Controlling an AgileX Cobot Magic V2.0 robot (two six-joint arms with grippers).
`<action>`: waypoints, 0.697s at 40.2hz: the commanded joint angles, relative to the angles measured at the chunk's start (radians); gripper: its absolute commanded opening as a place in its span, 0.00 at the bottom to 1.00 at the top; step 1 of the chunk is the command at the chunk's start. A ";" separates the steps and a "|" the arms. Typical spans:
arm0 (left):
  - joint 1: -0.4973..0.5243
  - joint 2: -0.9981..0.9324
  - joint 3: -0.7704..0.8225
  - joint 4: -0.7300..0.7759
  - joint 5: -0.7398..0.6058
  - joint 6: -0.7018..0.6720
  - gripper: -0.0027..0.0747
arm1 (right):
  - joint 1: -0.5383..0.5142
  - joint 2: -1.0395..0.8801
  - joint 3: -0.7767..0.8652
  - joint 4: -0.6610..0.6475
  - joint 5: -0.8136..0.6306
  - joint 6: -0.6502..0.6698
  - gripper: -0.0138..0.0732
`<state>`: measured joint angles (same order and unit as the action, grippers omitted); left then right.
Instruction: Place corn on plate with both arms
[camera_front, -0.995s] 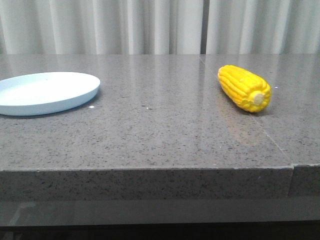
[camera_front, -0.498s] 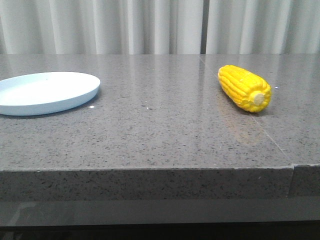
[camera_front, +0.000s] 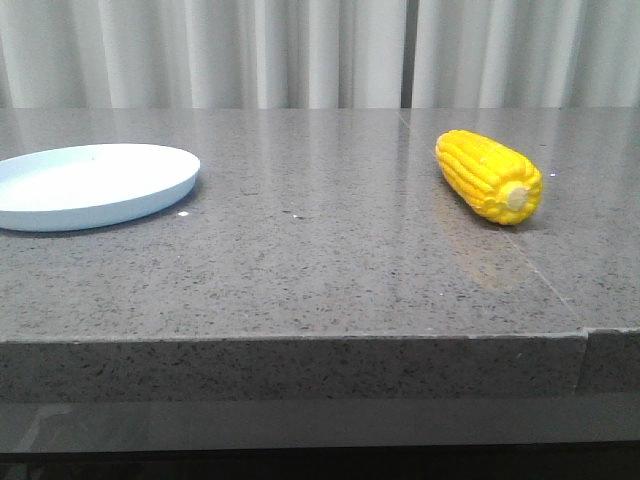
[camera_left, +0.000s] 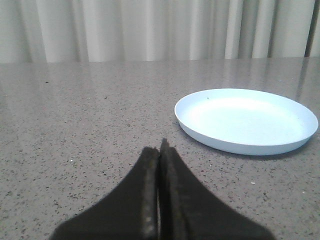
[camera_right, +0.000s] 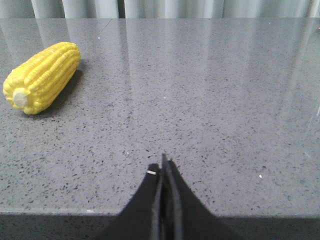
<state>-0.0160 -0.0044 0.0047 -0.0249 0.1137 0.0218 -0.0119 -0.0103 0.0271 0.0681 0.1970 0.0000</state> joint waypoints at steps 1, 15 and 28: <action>0.002 -0.019 0.003 -0.002 -0.114 -0.005 0.01 | -0.005 -0.012 -0.020 0.007 -0.109 -0.011 0.08; 0.000 0.013 -0.185 0.019 -0.204 -0.005 0.01 | -0.005 0.023 -0.293 0.031 0.025 -0.010 0.08; 0.000 0.304 -0.487 0.040 0.106 -0.005 0.01 | -0.005 0.341 -0.594 0.100 0.170 -0.010 0.09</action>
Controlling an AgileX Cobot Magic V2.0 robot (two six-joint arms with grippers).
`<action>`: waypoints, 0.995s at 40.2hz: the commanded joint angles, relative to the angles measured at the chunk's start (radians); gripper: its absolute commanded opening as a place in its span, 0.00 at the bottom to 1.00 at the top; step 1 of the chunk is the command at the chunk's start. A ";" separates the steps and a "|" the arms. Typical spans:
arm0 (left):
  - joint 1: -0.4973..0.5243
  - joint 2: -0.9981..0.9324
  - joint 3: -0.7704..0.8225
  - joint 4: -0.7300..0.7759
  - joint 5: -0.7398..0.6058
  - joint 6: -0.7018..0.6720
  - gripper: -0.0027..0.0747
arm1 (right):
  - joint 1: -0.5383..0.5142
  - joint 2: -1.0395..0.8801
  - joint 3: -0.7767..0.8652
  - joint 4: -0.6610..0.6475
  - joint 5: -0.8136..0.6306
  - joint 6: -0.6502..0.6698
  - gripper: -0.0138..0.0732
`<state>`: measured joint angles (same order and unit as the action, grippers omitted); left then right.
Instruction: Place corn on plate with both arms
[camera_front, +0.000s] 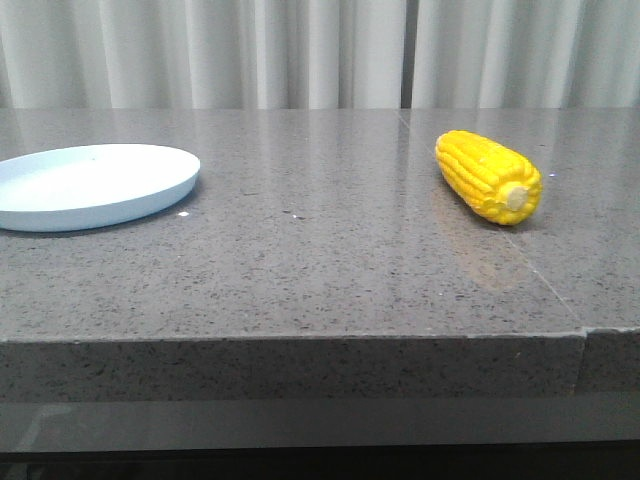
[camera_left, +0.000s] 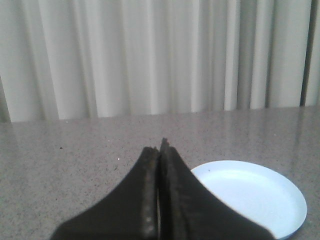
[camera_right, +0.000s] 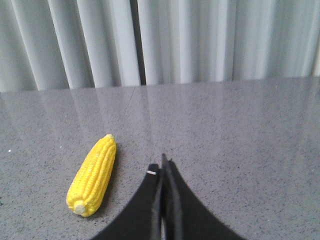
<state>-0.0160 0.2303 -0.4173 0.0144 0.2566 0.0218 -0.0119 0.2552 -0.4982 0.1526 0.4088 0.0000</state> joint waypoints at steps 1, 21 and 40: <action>0.000 0.084 -0.071 0.000 -0.039 -0.005 0.01 | -0.005 0.089 -0.074 0.015 -0.044 -0.010 0.09; 0.002 0.101 -0.083 -0.002 -0.049 -0.005 0.60 | -0.005 0.107 -0.081 0.013 -0.053 -0.011 0.41; 0.000 0.137 -0.085 -0.014 -0.046 -0.005 0.83 | -0.005 0.107 -0.080 0.013 -0.050 -0.011 0.91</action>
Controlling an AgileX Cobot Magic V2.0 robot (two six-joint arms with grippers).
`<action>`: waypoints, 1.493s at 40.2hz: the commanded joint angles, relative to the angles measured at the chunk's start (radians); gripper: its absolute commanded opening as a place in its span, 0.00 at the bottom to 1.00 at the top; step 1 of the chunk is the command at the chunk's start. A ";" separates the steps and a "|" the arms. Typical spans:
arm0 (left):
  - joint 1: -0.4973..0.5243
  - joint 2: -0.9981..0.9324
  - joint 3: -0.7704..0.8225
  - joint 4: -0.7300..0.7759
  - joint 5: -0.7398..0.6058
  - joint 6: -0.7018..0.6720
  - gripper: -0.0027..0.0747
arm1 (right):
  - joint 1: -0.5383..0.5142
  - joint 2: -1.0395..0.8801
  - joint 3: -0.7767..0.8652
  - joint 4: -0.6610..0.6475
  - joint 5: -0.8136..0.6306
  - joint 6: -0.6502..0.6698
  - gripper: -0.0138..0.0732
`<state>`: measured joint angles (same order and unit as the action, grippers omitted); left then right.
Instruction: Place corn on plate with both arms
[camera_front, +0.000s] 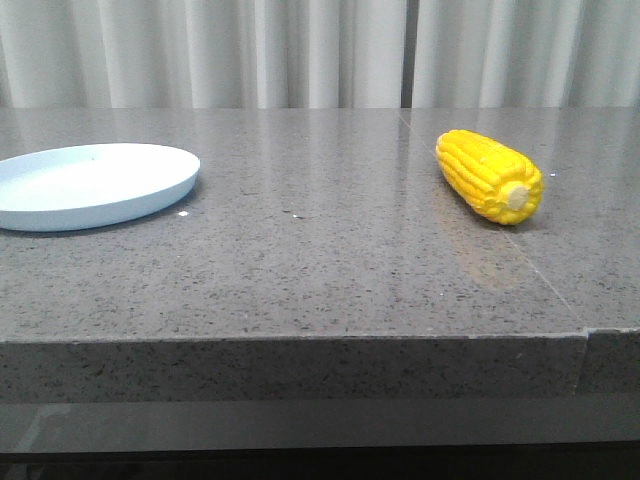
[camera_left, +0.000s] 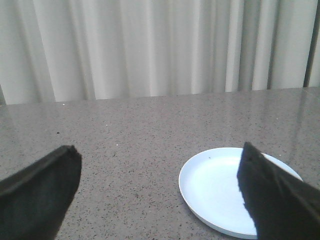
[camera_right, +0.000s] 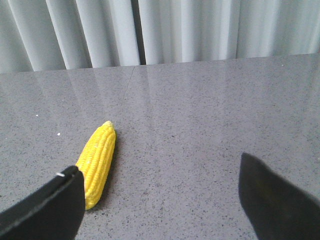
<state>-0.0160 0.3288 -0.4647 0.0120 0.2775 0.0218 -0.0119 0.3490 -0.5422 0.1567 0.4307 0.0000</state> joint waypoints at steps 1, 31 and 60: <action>0.000 0.072 -0.057 -0.037 -0.049 -0.005 0.83 | -0.005 0.013 -0.036 0.009 -0.072 -0.011 0.91; -0.057 1.040 -0.672 -0.071 0.491 0.018 0.83 | -0.005 0.013 -0.036 0.009 -0.072 -0.011 0.91; -0.057 1.349 -0.852 -0.116 0.527 0.021 0.43 | -0.005 0.013 -0.035 0.009 -0.072 -0.011 0.91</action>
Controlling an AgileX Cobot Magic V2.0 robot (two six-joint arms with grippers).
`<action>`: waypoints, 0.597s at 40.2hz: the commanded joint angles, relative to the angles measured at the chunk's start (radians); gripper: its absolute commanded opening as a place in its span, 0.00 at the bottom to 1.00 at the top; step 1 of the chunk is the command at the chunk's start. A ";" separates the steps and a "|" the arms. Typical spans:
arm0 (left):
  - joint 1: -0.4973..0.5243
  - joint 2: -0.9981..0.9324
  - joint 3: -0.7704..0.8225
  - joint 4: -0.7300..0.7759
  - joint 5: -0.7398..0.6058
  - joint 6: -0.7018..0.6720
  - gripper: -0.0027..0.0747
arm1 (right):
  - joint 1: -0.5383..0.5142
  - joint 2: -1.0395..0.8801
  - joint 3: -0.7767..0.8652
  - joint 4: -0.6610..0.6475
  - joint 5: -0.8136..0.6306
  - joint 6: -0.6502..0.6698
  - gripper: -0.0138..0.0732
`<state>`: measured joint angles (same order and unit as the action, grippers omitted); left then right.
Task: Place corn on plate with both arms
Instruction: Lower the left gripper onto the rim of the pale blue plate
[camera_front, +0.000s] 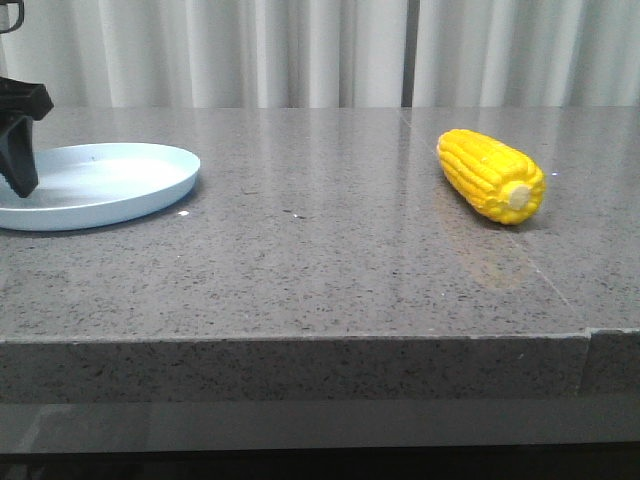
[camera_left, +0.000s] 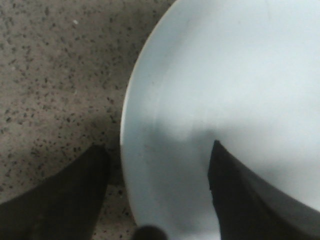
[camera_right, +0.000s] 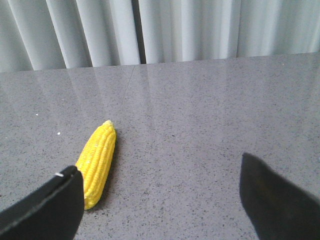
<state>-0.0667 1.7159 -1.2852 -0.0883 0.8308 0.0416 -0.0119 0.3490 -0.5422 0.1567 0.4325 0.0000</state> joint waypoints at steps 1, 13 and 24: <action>-0.006 -0.038 -0.034 -0.016 -0.026 0.001 0.38 | -0.005 0.013 -0.035 0.009 -0.074 -0.011 0.91; -0.006 -0.045 -0.036 -0.022 -0.028 0.001 0.01 | -0.005 0.013 -0.035 0.009 -0.074 -0.011 0.91; -0.006 -0.100 -0.090 -0.348 0.009 0.077 0.01 | -0.005 0.013 -0.035 0.009 -0.074 -0.011 0.91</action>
<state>-0.0667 1.6815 -1.3258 -0.2783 0.8512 0.0710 -0.0119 0.3490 -0.5422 0.1567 0.4325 0.0000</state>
